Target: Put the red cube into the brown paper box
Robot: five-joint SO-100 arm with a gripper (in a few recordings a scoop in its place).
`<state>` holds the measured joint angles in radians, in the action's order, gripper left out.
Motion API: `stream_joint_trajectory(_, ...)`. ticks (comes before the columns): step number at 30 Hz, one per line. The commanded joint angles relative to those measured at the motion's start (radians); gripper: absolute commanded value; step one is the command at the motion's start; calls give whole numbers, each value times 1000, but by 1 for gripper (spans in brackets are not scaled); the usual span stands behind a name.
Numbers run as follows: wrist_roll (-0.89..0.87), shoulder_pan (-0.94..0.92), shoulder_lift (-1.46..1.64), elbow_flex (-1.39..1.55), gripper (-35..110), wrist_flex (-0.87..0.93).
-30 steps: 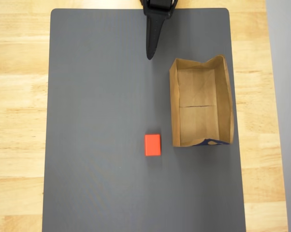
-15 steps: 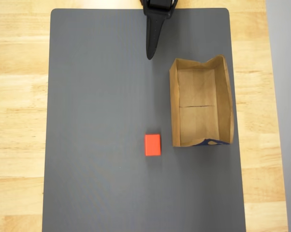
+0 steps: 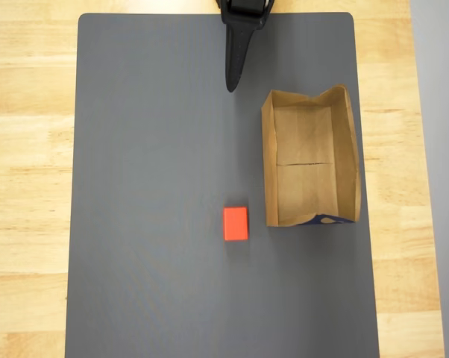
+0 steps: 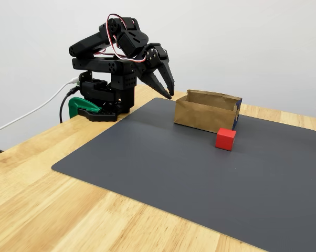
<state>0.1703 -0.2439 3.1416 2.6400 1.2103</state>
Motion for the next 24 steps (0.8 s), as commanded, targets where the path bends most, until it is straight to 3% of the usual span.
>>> stream_joint_trajectory(1,11,-9,0,-6,0,11)
stream_joint_trajectory(24,18,-3,0,-6,0,11)
